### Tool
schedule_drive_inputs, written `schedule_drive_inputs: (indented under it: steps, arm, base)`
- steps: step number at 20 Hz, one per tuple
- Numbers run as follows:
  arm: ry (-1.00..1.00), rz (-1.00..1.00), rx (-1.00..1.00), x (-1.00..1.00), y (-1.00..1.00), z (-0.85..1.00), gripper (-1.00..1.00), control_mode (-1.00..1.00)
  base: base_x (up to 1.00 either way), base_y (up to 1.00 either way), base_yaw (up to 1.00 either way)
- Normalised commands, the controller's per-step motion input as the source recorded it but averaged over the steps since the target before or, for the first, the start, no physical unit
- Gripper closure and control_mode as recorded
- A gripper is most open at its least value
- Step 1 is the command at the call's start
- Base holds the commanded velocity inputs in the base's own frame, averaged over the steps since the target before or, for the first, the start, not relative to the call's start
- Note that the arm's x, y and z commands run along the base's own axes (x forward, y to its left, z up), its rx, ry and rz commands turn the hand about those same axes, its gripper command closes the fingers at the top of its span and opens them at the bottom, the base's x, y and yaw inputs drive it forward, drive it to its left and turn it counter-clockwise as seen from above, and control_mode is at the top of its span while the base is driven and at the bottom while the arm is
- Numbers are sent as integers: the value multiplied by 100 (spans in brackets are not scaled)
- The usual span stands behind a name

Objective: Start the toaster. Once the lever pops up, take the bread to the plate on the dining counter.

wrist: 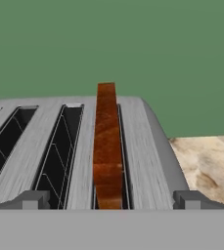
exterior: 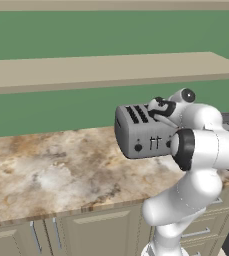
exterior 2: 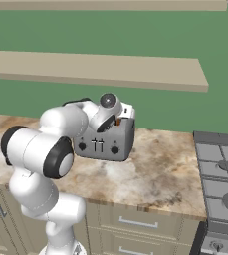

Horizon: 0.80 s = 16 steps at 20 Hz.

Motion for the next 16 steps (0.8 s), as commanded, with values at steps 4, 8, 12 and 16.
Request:
schedule_drive_inputs:
  steps: [4, 8, 12, 16]
  arm:
    - [0, 0, 0, 9, 0, 0, -100, -100]
    - [0, 0, 0, 7, 0, 0, -100, -100]
    - [0, 0, 0, 6, 0, 0, -100, -100]
    - [0, 0, 0, 1, 0, 0, -100, -100]
  base:
    - [0, 0, 0]
    - [0, 0, 0]
    - [0, 0, 0]
    - [0, 0, 0]
